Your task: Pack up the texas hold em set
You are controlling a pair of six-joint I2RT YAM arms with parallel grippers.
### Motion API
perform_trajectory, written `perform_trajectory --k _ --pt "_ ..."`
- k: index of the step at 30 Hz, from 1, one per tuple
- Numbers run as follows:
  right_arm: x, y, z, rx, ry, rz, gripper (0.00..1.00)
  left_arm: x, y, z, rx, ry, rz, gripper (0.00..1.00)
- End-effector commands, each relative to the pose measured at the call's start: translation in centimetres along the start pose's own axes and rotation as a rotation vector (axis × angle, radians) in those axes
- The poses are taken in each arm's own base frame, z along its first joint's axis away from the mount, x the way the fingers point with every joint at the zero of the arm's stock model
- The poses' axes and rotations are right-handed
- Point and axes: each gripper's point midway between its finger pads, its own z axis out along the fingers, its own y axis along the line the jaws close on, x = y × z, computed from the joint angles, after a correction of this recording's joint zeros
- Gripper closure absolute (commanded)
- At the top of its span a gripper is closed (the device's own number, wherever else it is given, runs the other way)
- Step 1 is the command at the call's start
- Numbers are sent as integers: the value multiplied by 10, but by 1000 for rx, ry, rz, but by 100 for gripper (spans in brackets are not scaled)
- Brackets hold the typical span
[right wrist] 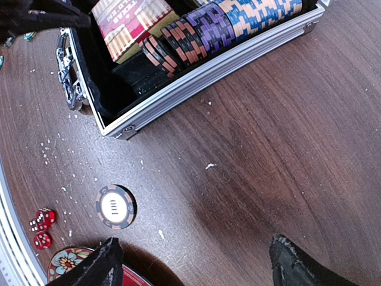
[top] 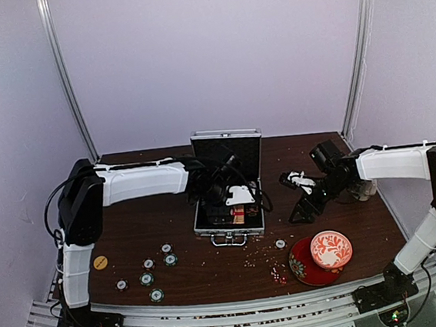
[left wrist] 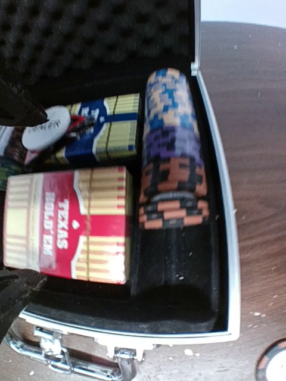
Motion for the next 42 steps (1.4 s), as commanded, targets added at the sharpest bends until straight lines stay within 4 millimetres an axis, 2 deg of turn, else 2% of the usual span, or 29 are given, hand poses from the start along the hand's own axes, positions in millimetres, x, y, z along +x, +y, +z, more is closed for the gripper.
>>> perform_trajectory --k 1,4,7,9,12,13,19,26,35,42 --pt "-4 -1 -2 -13 -5 3 14 -24 37 -52 -111 -87 -20 17" --pt "-3 -1 -2 -12 0 2 15 -22 56 -52 -190 -93 -87 21" --pt "-4 -2 -2 -6 -2 4 15 -3 81 -39 -300 -29 -196 35" --pt "-4 -2 -2 -4 -3 4 15 3 86 -31 -305 1 -223 53" --pt "-3 -3 -2 -4 -3 10 16 5 81 -19 -274 5 -225 91" --pt "-3 -3 -2 -4 -4 9 16 6 79 -15 -265 5 -225 100" --pt "-3 -4 -1 -4 -1 10 16 6 62 4 -192 7 -202 100" --pt "-1 -5 0 -2 6 13 16 16 49 28 -154 50 -199 100" --pt "-1 -6 2 -3 11 12 16 18 24 36 -54 41 -183 100" --pt "0 -6 2 -1 15 11 17 12 10 30 12 7 -179 99"
